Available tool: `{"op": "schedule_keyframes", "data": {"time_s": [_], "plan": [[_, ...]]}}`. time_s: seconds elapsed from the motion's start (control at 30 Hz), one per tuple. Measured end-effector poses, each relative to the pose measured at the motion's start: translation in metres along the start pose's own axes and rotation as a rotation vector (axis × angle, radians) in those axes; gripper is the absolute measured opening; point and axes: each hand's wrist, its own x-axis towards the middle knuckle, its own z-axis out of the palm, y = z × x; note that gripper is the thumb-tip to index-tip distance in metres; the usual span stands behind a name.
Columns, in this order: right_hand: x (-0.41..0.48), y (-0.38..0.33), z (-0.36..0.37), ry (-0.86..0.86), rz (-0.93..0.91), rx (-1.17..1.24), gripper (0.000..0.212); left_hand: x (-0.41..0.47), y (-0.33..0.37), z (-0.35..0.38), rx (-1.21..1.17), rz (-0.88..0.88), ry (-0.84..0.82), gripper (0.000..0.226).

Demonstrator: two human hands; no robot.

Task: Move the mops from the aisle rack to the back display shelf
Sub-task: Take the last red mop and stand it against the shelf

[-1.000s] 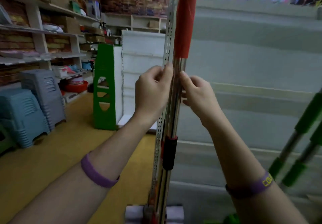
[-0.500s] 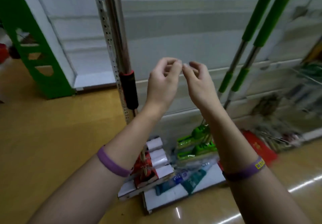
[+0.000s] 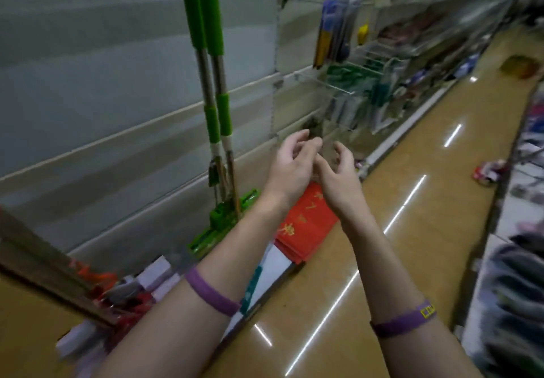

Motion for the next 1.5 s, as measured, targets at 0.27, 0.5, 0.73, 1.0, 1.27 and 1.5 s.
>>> {"op": "schedule_keyframes", "data": {"time_s": [0.27, 0.5, 0.73, 1.0, 1.27, 1.5], "plan": [[0.027, 0.056, -0.138, 0.252, 0.105, -0.045, 0.080, 0.016, -0.027, 0.144, 0.124, -0.016, -0.305, 0.045], [0.052, 0.087, -0.218, 0.413, 0.198, -0.030, 0.082, 0.036, -0.035, 0.237, 0.155, -0.043, -0.513, 0.048], [0.119, 0.123, -0.273, 0.547, 0.251, -0.093, 0.083, 0.097, -0.051, 0.318, 0.134, -0.059, -0.635, 0.049], [0.245, 0.134, -0.323, 0.605, 0.251, -0.122, 0.080, 0.216, -0.056, 0.402, 0.071, -0.067, -0.708, 0.047], [0.347, 0.158, -0.362, 0.517, 0.206, -0.074, 0.080, 0.322, -0.074, 0.452, 0.236, -0.107, -0.774, 0.056], [0.428, 0.208, -0.417, 0.457, 0.229, -0.106, 0.090, 0.401, -0.119, 0.523, 0.387, -0.044, -0.755, 0.068]]}}
